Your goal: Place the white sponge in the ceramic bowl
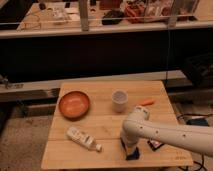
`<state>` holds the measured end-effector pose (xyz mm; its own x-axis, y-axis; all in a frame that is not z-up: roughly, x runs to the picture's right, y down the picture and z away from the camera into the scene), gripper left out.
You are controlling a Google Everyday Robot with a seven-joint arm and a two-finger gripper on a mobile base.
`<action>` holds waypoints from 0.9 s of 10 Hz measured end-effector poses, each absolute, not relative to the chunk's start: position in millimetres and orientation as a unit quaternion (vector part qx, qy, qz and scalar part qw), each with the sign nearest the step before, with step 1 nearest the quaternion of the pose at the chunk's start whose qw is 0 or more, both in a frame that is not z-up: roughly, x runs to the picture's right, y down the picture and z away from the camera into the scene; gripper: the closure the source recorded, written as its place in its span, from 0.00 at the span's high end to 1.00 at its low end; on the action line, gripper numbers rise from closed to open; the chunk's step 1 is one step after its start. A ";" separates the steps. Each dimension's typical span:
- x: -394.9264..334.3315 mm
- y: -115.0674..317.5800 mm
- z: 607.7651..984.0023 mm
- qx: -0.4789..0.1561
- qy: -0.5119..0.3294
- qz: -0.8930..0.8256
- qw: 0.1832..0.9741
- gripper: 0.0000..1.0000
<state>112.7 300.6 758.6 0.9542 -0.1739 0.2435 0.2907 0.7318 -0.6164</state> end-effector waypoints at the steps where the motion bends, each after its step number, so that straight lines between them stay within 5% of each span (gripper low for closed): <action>1: 116.3 300.8 758.4 -0.348 -0.083 -0.127 0.925 0.33; 4: 125.8 307.7 766.1 -0.373 -0.089 -0.134 0.914 0.04; 9: 130.1 308.4 763.0 -0.377 -0.086 -0.134 0.912 0.00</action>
